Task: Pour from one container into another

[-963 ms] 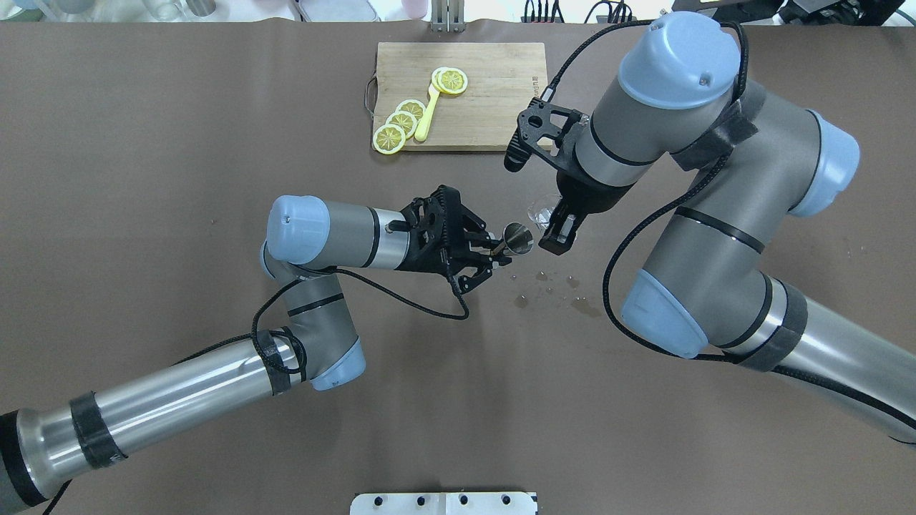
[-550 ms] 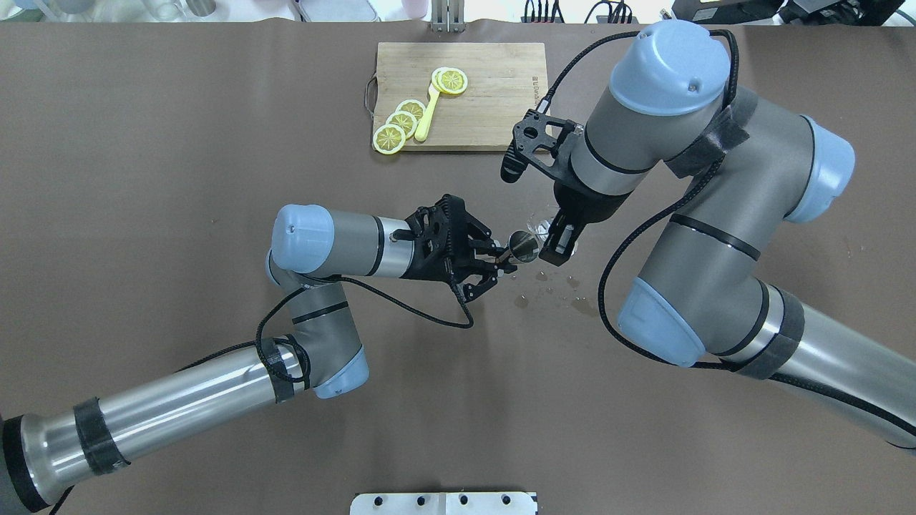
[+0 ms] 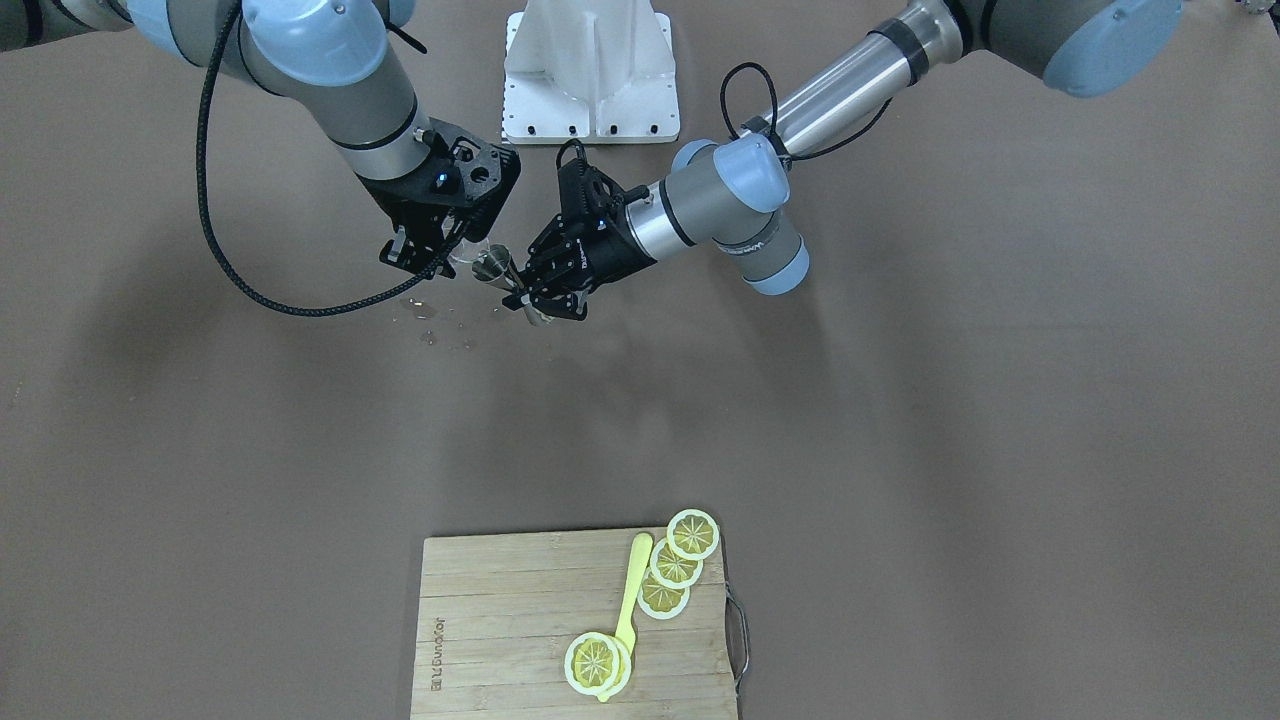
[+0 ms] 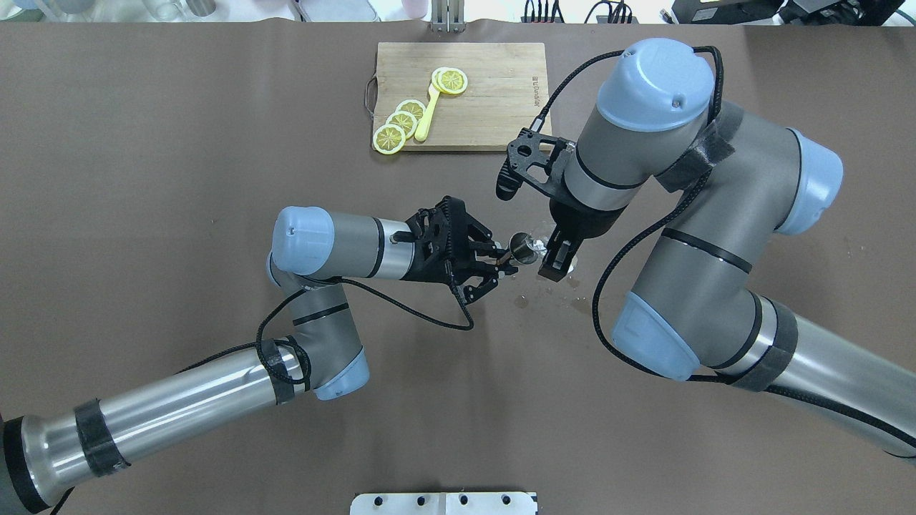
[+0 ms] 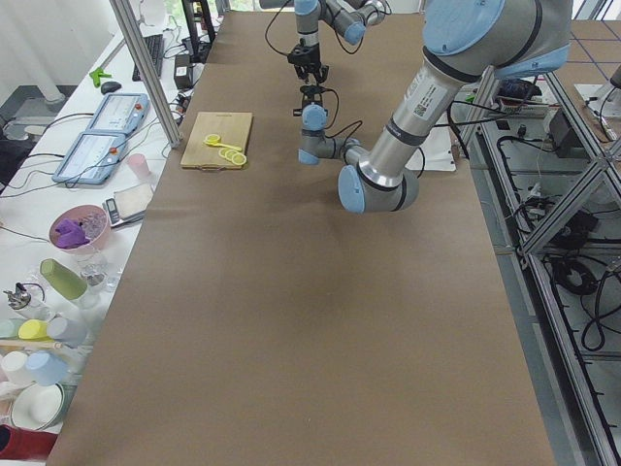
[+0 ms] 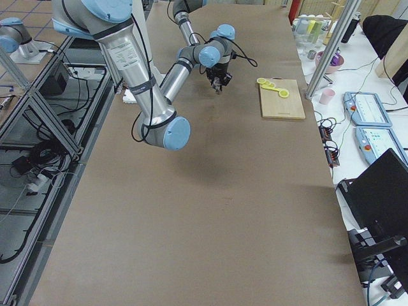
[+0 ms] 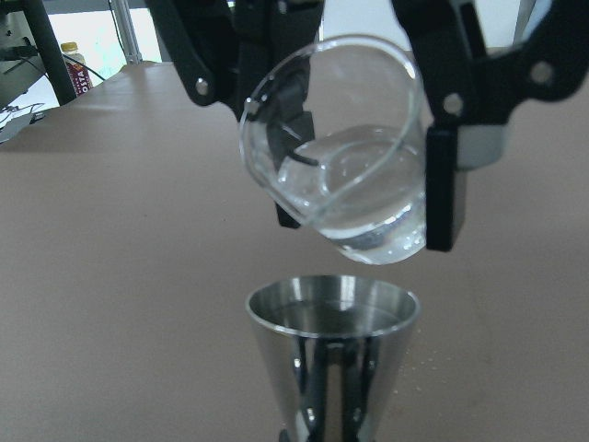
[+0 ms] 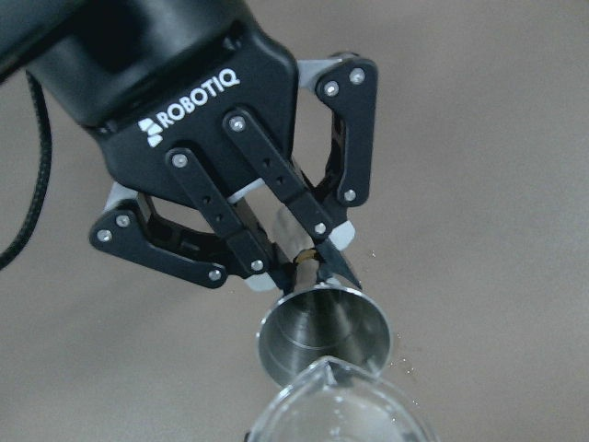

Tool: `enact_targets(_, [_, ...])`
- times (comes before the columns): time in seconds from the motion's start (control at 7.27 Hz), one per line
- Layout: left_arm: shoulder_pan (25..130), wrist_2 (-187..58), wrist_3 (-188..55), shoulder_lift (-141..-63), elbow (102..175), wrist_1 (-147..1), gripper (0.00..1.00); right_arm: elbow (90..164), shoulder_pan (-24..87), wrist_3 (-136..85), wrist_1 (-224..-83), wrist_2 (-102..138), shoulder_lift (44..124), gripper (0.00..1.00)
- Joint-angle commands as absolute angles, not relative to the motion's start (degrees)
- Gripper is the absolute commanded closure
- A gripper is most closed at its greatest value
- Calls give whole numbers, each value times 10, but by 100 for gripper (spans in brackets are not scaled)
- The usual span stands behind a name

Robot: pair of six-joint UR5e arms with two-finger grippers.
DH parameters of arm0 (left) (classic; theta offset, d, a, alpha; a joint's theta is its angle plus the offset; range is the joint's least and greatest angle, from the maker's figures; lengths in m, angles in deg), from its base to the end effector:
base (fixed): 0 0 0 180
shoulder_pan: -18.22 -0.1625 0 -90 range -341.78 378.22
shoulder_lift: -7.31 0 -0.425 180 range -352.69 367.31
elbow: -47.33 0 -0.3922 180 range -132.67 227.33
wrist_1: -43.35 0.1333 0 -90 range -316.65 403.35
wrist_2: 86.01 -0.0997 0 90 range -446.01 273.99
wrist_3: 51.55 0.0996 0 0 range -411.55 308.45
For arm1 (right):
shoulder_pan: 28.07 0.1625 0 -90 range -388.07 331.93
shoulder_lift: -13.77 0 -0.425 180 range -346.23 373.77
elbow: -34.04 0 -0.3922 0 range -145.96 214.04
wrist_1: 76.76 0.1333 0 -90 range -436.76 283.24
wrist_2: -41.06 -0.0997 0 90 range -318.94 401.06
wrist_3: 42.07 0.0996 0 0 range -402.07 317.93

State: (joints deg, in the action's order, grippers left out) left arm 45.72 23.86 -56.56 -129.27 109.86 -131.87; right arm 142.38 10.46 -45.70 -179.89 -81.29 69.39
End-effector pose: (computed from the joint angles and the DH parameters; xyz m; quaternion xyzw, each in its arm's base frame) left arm 0.6152 -0.4324 0.2064 0.5880 0.5202 0.4100 0.4642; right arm -0.4258 -0.4413 0.2025 0.1910 -0.3715 -0.5016 0.7576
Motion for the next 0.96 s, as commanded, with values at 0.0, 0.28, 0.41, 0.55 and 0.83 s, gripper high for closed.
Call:
enact_targets(0.0, [454, 239, -566, -1293, 1098, -1323, 100, 1424, 103, -473, -1824, -814, 688, 100])
enact_targets(0.28, [451, 239, -566, -1292, 1098, -1327, 100, 1424, 101, -475, -1839, -814, 685, 100])
enact_targets(0.41, [450, 239, -566, -1292, 1098, -1327, 100, 1424, 97, -475, -1851, -814, 684, 100])
enact_targets(0.55, [450, 239, -566, -1292, 1098, -1327, 100, 1419, 89, -489, -1874, -813, 670, 100])
enact_targets(0.83, [448, 239, -566, -1291, 1098, -1331, 100, 1422, 87, -503, -1902, -813, 664, 100])
